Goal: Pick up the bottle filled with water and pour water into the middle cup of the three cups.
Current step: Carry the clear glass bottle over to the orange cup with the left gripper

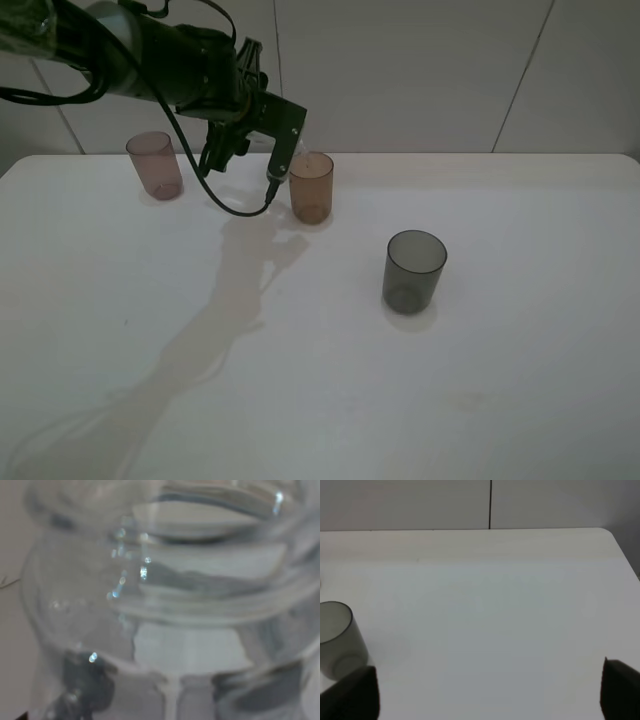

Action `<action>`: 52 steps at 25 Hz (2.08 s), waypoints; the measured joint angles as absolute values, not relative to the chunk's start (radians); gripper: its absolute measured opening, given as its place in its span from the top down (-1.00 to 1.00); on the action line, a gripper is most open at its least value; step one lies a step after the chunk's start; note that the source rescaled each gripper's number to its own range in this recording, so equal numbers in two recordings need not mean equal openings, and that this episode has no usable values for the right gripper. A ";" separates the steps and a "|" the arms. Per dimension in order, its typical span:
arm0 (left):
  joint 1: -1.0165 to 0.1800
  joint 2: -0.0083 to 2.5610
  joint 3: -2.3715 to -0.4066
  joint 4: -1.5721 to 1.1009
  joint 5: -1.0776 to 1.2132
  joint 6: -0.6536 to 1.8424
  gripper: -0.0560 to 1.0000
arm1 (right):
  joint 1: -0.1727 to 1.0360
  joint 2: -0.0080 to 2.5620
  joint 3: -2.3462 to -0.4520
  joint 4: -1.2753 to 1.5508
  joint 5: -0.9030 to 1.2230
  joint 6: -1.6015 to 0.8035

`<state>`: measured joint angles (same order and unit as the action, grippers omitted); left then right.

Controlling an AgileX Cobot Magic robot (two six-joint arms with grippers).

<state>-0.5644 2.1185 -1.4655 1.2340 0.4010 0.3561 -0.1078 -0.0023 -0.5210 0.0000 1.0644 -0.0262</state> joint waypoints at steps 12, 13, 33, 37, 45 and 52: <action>-0.564 2.118 -1.465 1.246 0.364 0.402 0.85 | -0.108 -0.002 -0.521 0.000 1.064 -0.026; -0.564 2.118 -1.465 1.249 0.363 0.405 0.85 | -0.108 -0.002 -0.521 0.000 1.064 -0.026; -0.563 2.118 -1.465 1.301 0.360 0.410 0.85 | -0.108 -0.002 -0.521 0.000 1.064 -0.026; -0.563 2.118 -1.465 1.322 0.360 0.410 0.85 | -0.108 -0.002 -0.521 0.000 1.064 -0.026; -0.554 2.118 -1.465 1.356 0.349 0.410 0.85 | -0.108 -0.002 -0.521 0.000 1.064 -0.026; -0.554 2.118 -1.465 1.388 0.340 0.410 0.85 | -0.108 -0.002 -0.521 0.000 1.064 -0.026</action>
